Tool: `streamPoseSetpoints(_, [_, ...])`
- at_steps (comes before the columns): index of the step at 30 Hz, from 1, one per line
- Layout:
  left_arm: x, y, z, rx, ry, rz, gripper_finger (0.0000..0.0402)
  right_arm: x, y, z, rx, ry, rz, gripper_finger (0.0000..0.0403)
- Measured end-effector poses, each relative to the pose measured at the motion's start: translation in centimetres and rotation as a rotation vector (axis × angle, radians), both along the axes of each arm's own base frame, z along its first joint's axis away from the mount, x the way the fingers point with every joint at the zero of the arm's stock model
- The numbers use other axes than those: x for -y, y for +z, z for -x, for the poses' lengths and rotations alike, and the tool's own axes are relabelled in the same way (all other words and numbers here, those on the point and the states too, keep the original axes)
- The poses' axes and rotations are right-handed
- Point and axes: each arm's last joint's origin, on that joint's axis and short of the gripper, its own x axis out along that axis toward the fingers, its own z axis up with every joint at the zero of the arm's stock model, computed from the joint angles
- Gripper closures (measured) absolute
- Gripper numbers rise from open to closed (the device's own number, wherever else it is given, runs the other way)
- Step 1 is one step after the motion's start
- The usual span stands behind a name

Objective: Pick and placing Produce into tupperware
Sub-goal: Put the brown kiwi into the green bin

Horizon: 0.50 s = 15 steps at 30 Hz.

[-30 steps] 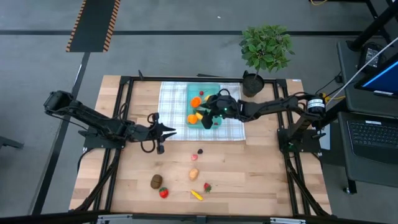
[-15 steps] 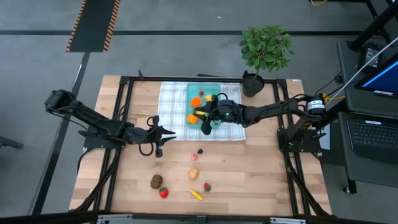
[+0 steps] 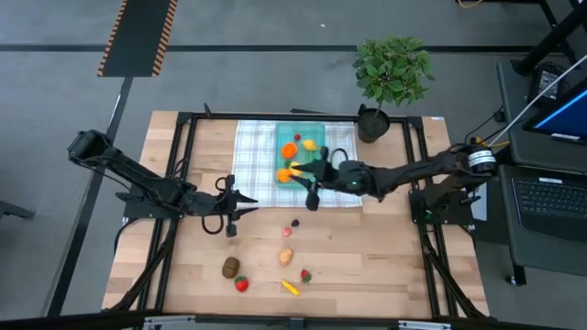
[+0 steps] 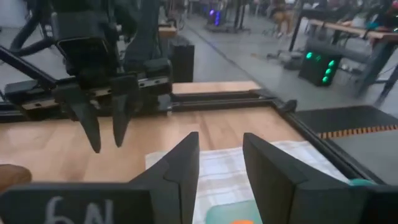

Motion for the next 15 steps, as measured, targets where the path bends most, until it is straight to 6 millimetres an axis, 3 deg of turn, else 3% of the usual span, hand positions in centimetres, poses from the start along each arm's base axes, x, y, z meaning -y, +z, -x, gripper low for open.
streamPoseSetpoints(8, [0.3,0.0,0.1,0.001,-0.015,0.001,0.0332,-2.2,-3.2,5.3,0.116,0.138,-0.005,0.0276])
streamPoseSetpoints(15, [0.3,0.1,0.1,0.01,-0.007,0.027,0.0349,-3.3,-4.9,7.0,0.104,0.199,-0.015,0.0276])
